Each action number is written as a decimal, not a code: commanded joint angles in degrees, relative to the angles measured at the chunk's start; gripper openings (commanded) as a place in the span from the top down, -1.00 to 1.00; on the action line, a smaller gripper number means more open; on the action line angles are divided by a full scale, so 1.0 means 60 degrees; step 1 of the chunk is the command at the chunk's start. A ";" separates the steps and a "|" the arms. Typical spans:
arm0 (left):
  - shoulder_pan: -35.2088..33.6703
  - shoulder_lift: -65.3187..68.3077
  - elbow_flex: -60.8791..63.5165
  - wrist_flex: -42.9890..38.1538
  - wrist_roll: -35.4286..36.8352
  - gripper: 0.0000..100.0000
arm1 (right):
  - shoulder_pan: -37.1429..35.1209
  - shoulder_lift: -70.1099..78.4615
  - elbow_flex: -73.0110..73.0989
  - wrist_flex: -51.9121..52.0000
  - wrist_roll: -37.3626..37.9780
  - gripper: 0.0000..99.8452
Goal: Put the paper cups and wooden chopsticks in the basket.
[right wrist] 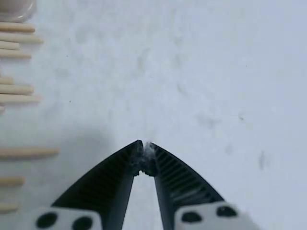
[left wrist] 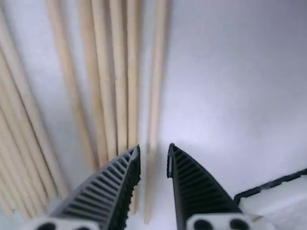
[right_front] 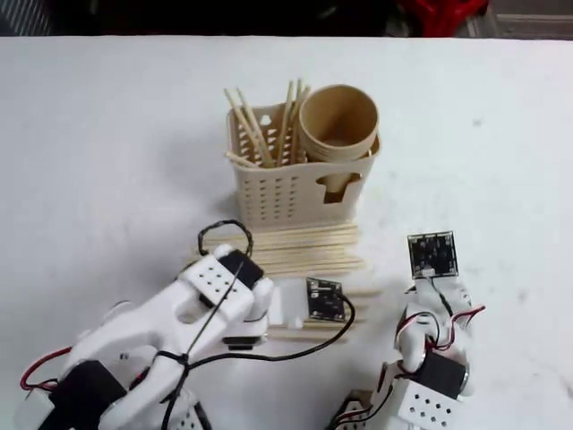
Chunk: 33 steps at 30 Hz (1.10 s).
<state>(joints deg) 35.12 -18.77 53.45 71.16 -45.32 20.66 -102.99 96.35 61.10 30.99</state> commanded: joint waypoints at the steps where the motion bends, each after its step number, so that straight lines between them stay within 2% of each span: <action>1: -0.0022 0.0330 -0.0117 -0.0542 -0.0073 0.77 | 0.0066 -0.0051 0.0088 -0.0081 0.0073 0.97; 4: -0.0081 0.1414 -0.0513 -0.1070 -0.0073 0.77 | 0.0051 -0.0051 0.0088 -0.0081 0.0073 0.97; 9: -0.0095 0.3172 -0.1714 -0.1143 0.0410 0.77 | 0.0051 -0.0051 0.0088 -0.0081 0.0073 0.97; 13: -0.0095 0.2967 -0.2037 -0.1084 0.0513 0.85 | 0.0066 -0.0051 0.0088 -0.0081 0.0073 0.97; 19: -0.0315 0.2396 -0.2315 -0.1172 0.0938 0.82 | 0.0066 -0.0051 0.0088 -0.0081 0.0073 0.97; 26: -0.0901 0.3802 -0.4059 -0.1187 0.1802 0.82 | 0.0066 -0.0051 0.0088 -0.0081 0.0073 0.97; 33: -0.0857 0.4300 -0.5011 -0.0615 0.1846 0.82 | 0.0081 -0.0051 0.0088 -0.0081 0.0073 0.97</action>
<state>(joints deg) 30.46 7.08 27.16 65.80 -34.95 20.66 -102.99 96.35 61.10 30.99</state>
